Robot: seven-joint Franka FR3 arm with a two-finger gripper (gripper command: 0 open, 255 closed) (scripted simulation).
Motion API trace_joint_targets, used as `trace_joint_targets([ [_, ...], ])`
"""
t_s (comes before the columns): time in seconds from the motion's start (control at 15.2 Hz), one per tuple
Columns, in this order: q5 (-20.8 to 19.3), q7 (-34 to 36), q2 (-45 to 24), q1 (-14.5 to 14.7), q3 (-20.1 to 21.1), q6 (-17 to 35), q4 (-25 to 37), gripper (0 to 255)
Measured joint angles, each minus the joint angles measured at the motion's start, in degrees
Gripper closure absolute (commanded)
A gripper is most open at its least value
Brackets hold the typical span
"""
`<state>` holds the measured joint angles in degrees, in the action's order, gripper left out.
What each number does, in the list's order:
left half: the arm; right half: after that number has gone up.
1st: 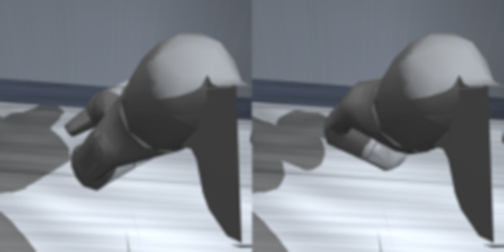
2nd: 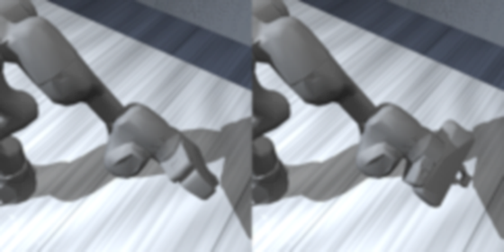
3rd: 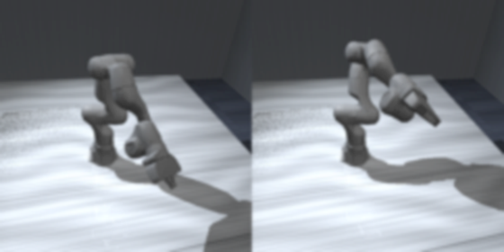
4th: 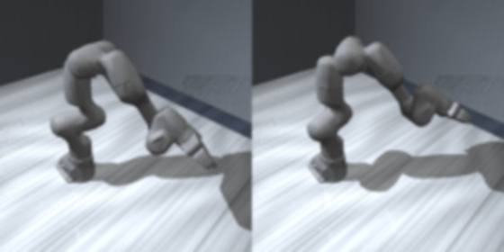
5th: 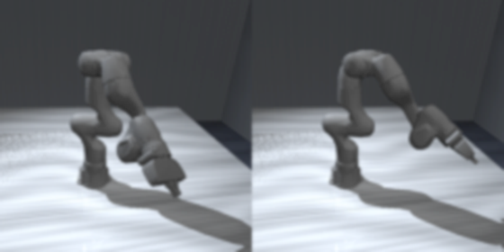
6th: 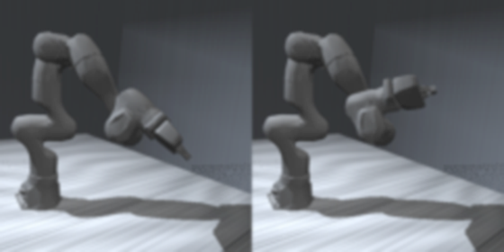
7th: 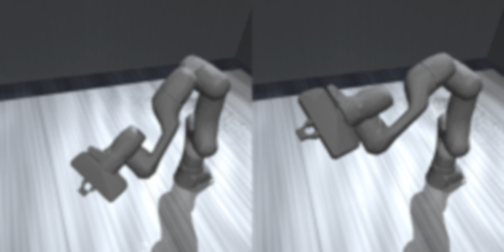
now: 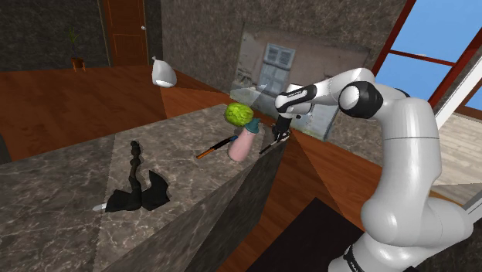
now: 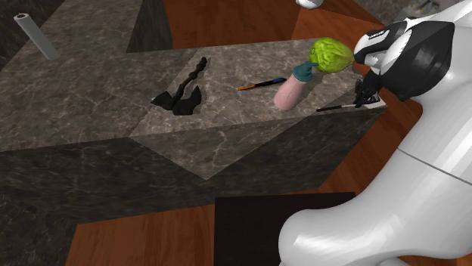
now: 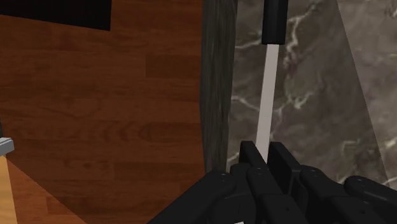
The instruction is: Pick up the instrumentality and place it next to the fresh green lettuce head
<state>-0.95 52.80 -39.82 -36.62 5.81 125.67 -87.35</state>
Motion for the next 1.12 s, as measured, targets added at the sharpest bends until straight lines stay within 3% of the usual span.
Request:
trace_joint_targets([
  [0.07, 0.00, 0.00, 0.00, 0.00, 0.00, 0.01, -0.01, 255],
  [0.13, 0.00, 0.00, 0.00, 0.00, 0.00, 0.01, -0.01, 0],
  [0.53, 0.00, 0.00, 0.00, 0.00, 0.00, 0.01, -0.01, 0],
  [0.79, 0.22, -0.33, 2.57, -0.38, 0.10, -4.24, 1.74, 0],
  [1.12, 0.27, -0.17, 3.59, -0.31, 0.17, -5.25, 1.69, 0],
])
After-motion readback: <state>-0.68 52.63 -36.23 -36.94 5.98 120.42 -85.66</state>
